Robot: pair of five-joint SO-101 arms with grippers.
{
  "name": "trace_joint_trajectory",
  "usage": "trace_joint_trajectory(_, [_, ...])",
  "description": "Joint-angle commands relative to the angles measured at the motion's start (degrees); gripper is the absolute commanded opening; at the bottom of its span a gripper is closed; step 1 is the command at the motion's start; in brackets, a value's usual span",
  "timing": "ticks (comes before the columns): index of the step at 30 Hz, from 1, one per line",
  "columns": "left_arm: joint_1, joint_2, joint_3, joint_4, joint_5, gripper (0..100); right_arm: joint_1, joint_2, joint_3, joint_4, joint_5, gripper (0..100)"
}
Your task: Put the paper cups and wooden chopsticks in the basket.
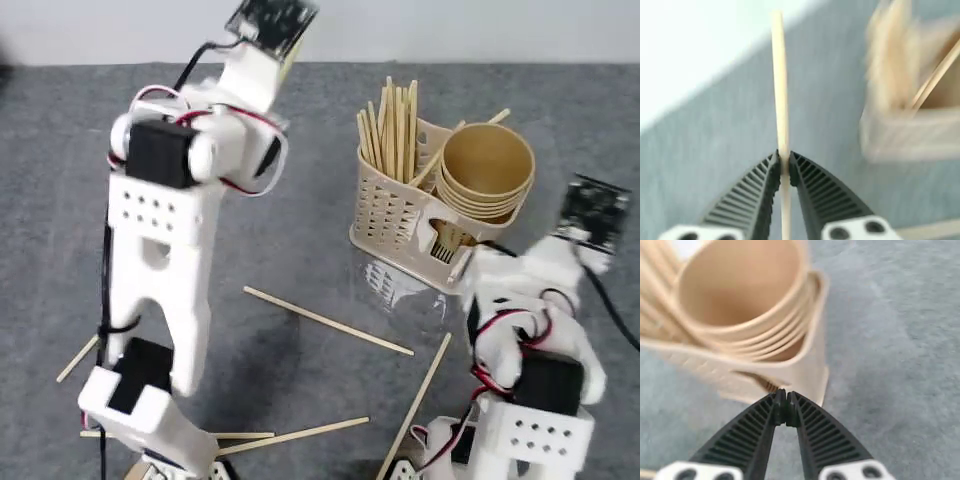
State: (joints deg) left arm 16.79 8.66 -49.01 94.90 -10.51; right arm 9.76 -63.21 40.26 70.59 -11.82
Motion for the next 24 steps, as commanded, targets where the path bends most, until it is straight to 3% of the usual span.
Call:
trace_joint_trajectory(1, [6.77,-3.52,-6.90,-8.44,4.22,1,2.68,-1.01,-0.79,-2.07,-1.32,0.9])
trace_joint_trajectory(6, [12.31,-3.43,-3.65,-22.86,11.60,1,2.95,-0.92,-0.53,-2.59,-1.32,0.9])
trace_joint_trajectory(13, [13.80,-3.52,5.85,-39.21,23.30,1,2.86,-0.92,-0.53,-2.59,-1.32,0.9])
trace_joint_trajectory(24, [13.36,-8.09,42.42,-64.88,27.87,1,2.68,-0.84,-0.44,-2.59,-1.32,0.9])
